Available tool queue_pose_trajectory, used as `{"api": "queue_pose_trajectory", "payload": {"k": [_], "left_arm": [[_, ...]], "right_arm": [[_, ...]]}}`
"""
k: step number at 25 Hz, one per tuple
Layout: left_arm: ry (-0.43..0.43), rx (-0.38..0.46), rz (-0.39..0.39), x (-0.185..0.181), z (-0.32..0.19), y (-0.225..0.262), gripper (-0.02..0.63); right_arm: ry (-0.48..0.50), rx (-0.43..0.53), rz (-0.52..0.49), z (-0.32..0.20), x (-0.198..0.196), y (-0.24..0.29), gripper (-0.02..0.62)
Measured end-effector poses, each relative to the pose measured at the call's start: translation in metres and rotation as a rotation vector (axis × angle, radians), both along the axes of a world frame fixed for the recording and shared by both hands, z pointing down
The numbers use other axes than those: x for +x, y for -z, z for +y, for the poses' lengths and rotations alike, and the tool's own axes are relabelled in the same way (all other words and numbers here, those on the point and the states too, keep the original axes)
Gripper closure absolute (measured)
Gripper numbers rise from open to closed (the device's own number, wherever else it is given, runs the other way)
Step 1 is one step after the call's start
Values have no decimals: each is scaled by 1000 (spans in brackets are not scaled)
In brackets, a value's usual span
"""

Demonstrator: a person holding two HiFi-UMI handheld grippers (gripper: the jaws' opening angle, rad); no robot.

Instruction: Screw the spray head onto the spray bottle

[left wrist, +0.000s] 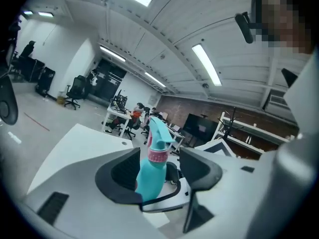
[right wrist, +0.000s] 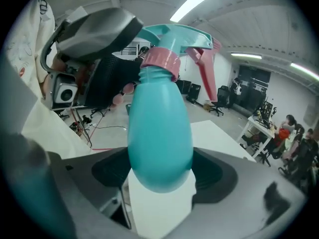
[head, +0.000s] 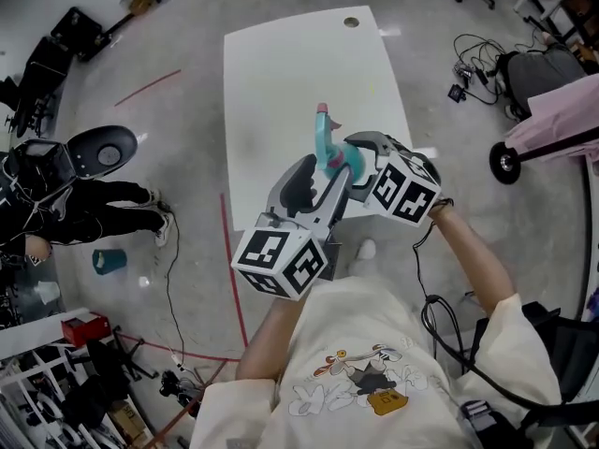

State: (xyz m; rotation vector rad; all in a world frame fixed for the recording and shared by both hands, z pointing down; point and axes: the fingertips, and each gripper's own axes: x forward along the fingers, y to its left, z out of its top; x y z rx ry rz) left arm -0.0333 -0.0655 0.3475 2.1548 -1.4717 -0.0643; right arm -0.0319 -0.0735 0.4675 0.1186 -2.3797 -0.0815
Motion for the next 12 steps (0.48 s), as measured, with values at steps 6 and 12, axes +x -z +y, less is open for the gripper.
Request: {"api": "queue_pose_trajectory", "payload": {"k": [6,12], "left_arm": [[48,-39,-33,-1,-10,-1,428],[19,-54,-75,4,-11,-5,474]], "right_arm": [[2,107,46,-5,4,-3,210],[-1,138,76,-9,8,-7,210]]}}
